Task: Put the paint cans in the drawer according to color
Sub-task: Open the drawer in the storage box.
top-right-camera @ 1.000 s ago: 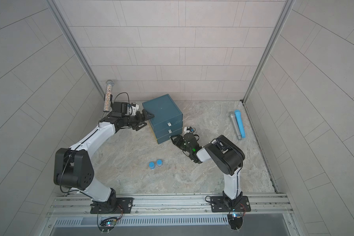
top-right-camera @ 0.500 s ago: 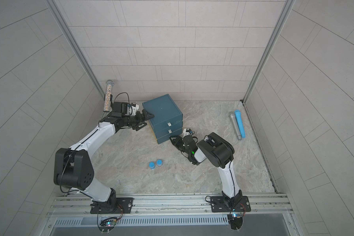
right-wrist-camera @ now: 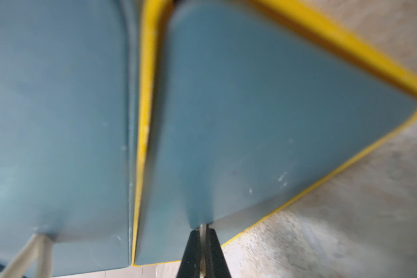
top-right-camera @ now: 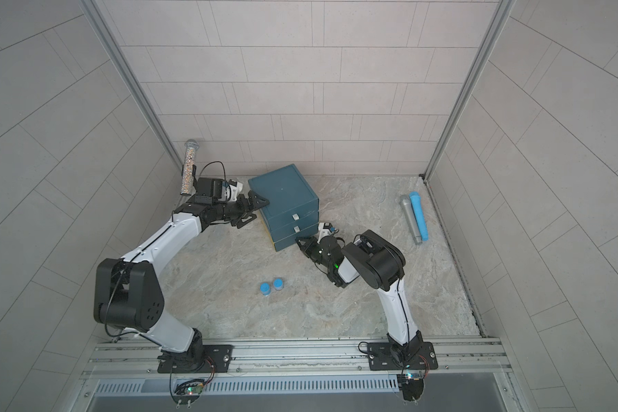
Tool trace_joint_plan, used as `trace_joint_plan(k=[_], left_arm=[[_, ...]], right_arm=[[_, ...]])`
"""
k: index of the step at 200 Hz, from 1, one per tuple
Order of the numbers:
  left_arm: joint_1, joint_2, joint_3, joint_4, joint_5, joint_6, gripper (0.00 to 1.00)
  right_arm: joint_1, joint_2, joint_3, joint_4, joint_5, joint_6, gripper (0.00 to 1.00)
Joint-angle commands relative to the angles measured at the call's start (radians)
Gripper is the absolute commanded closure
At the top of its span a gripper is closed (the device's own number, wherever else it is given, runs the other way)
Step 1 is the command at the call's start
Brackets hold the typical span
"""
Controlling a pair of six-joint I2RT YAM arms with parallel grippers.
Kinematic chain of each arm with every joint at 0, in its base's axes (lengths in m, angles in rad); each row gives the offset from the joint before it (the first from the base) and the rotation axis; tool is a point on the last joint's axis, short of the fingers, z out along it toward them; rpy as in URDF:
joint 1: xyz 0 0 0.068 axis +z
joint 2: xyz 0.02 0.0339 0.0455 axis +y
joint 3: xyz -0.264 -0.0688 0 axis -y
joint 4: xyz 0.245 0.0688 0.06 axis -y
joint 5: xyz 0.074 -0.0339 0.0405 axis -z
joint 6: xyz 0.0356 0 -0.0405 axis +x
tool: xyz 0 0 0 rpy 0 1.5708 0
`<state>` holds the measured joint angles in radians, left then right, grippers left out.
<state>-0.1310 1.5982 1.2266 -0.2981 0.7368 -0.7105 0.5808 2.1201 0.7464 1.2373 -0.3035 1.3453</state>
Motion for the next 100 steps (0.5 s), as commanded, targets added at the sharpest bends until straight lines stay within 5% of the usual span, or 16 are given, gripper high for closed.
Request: trace_joint_plan(k=[1, 100], left_arm=[[0.0, 0.023, -0.01, -0.101, -0.053, 0.015, 0.03], [-0.001, 0.023, -0.009, -0.102, -0.054, 0.016, 0.03]], right_arm=[[-0.012, -0.031, -0.025, -0.076, 0.02, -0.025, 1.0], [-0.017, -0.121, -0.268, -0.03, -0.004, -0.05, 1.0]])
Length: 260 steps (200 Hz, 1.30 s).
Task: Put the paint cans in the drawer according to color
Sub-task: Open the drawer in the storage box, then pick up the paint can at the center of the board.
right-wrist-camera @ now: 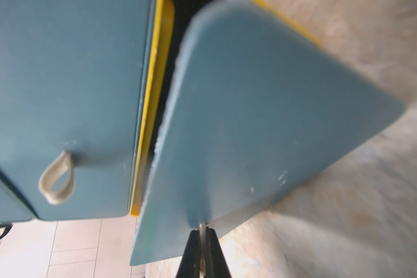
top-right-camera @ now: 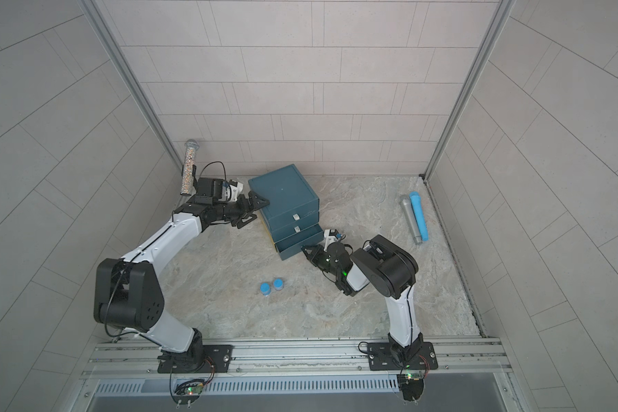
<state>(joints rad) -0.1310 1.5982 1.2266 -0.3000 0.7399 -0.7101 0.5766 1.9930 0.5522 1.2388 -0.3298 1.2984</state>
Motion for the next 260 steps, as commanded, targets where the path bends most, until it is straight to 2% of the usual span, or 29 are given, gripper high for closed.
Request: trace_joint_plan(k=[1, 56, 76, 95, 115, 137, 152, 162, 185, 205, 229, 260], left_arm=[[0.0, 0.023, -0.01, -0.1, -0.058, 0.015, 0.03], [-0.001, 0.028, -0.01, -0.103, -0.065, 0.019, 0.03], [0.0, 0.028, -0.009, -0.105, -0.068, 0.022, 0.03], [-0.001, 0.03, -0.01, -0.106, -0.072, 0.024, 0.03], [-0.001, 0.033, -0.008, -0.108, -0.072, 0.024, 0.03], [0.0, 0.034, -0.007, -0.11, -0.074, 0.024, 0.03], [-0.001, 0.034, -0.007, -0.111, -0.074, 0.026, 0.03], [-0.001, 0.031, -0.007, -0.111, -0.073, 0.025, 0.03], [-0.001, 0.033, -0.007, -0.112, -0.074, 0.026, 0.03], [-0.001, 0.032, -0.006, -0.113, -0.074, 0.026, 0.03], [-0.001, 0.032, -0.005, -0.114, -0.075, 0.029, 0.03], [-0.001, 0.032, -0.004, -0.116, -0.076, 0.03, 0.03]], right_arm=[[-0.013, 0.006, -0.077, -0.029, 0.022, -0.003, 1.0], [-0.014, -0.057, -0.207, 0.018, 0.026, -0.016, 1.0], [-0.012, -0.105, -0.222, -0.015, 0.012, -0.041, 0.88], [-0.011, -0.2, -0.226, -0.104, 0.008, -0.081, 0.69], [-0.001, -0.385, -0.187, -0.354, 0.02, -0.173, 0.64], [0.043, -0.633, -0.035, -0.864, 0.101, -0.385, 0.63], [0.084, -0.754, 0.099, -1.168, 0.211, -0.521, 0.55], [0.092, -0.792, 0.154, -1.279, 0.23, -0.565, 0.5], [0.123, -0.788, 0.268, -1.507, 0.249, -0.635, 0.48], [0.232, -0.74, 0.338, -1.628, 0.339, -0.673, 0.47], [0.355, -0.675, 0.367, -1.631, 0.405, -0.672, 0.47], [0.444, -0.564, 0.416, -1.624, 0.431, -0.662, 0.47]])
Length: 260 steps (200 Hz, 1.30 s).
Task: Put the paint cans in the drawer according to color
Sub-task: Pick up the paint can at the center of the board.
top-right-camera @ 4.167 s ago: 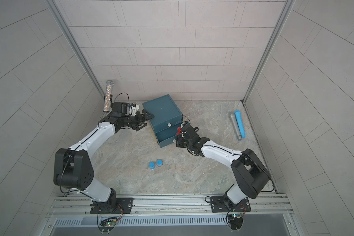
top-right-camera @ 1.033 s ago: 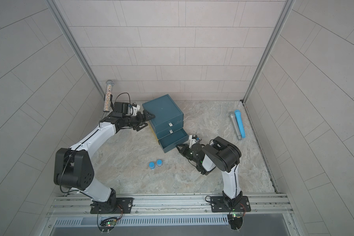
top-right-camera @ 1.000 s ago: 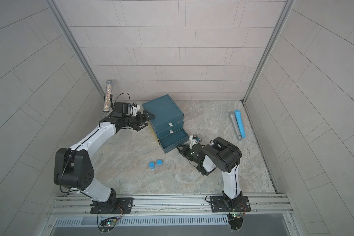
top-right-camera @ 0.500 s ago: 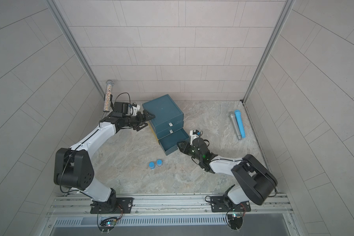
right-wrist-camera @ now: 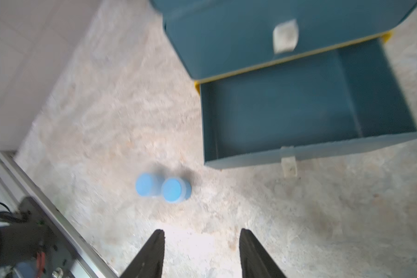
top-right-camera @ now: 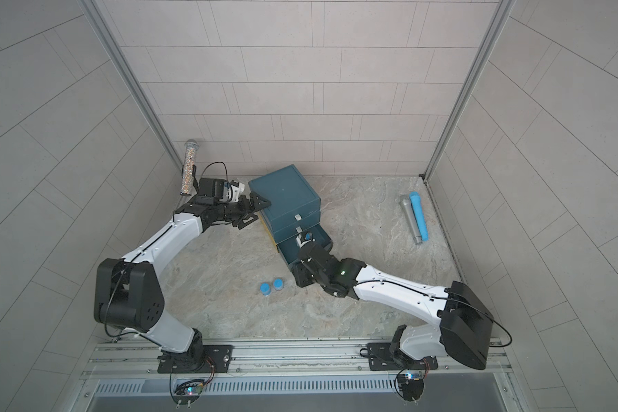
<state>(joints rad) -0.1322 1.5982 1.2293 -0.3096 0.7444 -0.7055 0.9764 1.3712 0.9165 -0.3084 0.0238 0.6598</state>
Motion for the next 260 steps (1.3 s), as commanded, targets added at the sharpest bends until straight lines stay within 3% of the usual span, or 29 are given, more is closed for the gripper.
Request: trace_joint_plan(k=[1, 129, 230, 260], left_arm=[[0.0, 0.032, -0.007, -0.106, -0.081, 0.025, 0.03], [0.0, 0.028, -0.003, -0.108, -0.07, 0.022, 0.03], [0.0, 0.021, -0.005, -0.105, -0.067, 0.019, 0.03], [0.0, 0.023, -0.005, -0.105, -0.068, 0.02, 0.03]], right_arm=[[0.046, 0.062, 0.055, -0.078, 0.077, -0.023, 0.47], [0.105, 0.421, 0.321, -0.158, 0.008, -0.037, 0.43], [0.104, 0.547, 0.368, -0.113, 0.014, -0.046, 0.48], [0.104, 0.563, 0.367, -0.112, 0.023, -0.05, 0.55]])
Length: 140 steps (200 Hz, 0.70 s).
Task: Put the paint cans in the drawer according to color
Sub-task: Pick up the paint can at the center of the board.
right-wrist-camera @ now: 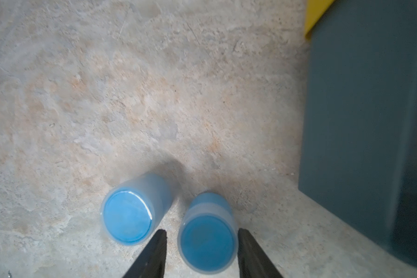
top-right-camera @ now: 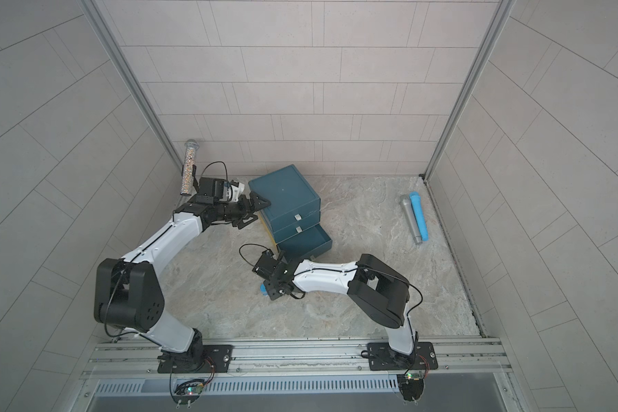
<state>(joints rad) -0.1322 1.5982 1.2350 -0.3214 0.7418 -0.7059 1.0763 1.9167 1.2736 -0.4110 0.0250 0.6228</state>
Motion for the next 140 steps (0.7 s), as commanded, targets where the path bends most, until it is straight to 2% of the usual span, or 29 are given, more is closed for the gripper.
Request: trace_joint_plan(k=[1, 36, 69, 140], left_arm=[[0.0, 0.023, -0.011, -0.093, -0.065, 0.019, 0.03], [0.0, 0.024, -0.01, -0.093, -0.063, 0.02, 0.03], [0.0, 0.026, -0.01, -0.093, -0.065, 0.02, 0.03], [0.0, 0.028, -0.01, -0.091, -0.062, 0.017, 0.03]], right_arm=[[0.004, 0.017, 0.01, -0.009, 0.021, -0.014, 0.55], [0.004, 0.016, -0.003, -0.009, 0.044, -0.017, 0.67], [0.004, -0.025, -0.012, -0.013, 0.084, -0.027, 0.73], [-0.002, -0.219, 0.026, -0.154, 0.181, -0.098, 0.74]])
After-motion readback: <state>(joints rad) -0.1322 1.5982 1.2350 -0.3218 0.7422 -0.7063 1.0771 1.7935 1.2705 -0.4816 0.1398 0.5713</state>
